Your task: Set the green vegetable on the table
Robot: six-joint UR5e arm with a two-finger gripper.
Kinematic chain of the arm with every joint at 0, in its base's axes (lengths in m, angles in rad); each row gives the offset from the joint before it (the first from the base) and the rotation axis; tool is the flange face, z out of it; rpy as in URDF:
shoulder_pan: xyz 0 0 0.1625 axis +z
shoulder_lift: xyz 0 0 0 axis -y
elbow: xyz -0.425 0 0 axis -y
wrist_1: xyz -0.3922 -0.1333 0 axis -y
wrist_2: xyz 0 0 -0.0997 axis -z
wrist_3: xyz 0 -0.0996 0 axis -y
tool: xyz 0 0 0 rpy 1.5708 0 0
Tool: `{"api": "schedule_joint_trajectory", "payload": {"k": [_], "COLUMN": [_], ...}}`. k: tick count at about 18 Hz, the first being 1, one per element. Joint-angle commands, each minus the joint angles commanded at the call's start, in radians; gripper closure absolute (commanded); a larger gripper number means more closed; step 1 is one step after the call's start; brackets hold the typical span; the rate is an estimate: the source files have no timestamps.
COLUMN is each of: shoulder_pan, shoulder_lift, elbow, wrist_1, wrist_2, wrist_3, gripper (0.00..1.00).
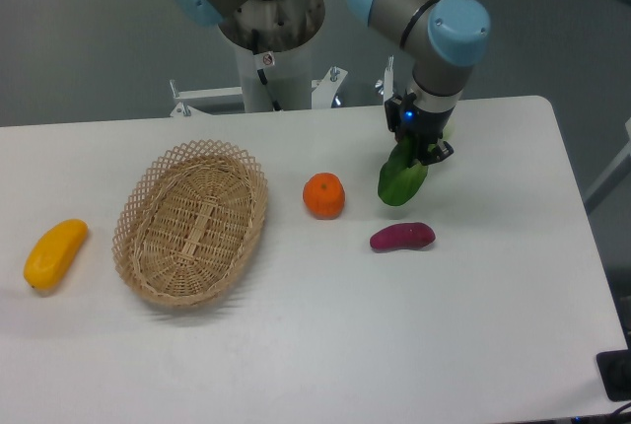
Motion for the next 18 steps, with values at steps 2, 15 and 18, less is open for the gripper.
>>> {"api": "schedule_joint_trajectory", "payload": {"k": [2, 15, 18], "shoulder_pan": [-0.002, 0.015, 0.029], "shoulder_lift": [0.000, -0.075, -0.112], "elbow": [0.002, 0.205, 0.258], "wrist_1": [0.000, -0.017, -0.015], "wrist_2": [-0.002, 0.008, 0.000], "wrist_3": [-0.002, -0.006, -0.041], "gripper": [0.00, 0.00, 0.00]}}
